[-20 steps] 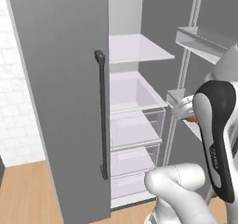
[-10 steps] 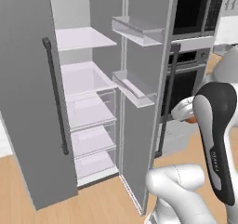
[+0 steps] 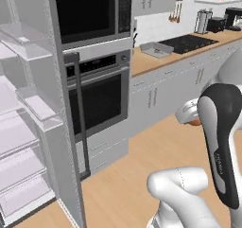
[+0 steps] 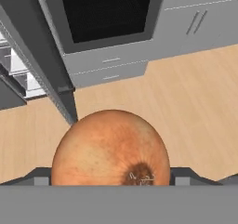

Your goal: Place one onion and one chicken drumstick in each tupperware on the nearby counter, to pack two identical lunches.

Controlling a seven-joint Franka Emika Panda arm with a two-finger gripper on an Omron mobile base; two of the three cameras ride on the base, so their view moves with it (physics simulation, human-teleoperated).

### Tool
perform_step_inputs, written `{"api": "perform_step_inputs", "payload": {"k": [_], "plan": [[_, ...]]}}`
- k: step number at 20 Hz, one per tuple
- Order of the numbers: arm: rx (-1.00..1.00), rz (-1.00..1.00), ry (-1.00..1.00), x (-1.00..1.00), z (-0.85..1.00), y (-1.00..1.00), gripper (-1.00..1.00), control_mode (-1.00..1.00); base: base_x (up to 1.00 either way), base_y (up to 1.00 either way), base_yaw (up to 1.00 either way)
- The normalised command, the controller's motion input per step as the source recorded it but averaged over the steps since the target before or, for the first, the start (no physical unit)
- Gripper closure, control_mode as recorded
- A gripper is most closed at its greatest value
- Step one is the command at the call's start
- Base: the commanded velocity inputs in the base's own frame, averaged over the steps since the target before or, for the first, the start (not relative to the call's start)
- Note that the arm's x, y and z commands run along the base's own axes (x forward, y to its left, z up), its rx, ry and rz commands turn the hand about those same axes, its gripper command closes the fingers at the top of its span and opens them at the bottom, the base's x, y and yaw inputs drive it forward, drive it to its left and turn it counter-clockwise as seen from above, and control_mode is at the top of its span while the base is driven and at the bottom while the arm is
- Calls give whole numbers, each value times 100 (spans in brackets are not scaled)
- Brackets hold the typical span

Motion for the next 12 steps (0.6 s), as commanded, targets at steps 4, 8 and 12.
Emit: {"api": "perform_step_inputs", "payload": {"k": [4,8,12], "plan": [[0,0,0,0,0,0,100,100,100,-44,-4],[0,0,0,0,0,0,100,100,100,-34,2],[0,0,0,0,0,0,100,100,100,-14,0]]}}
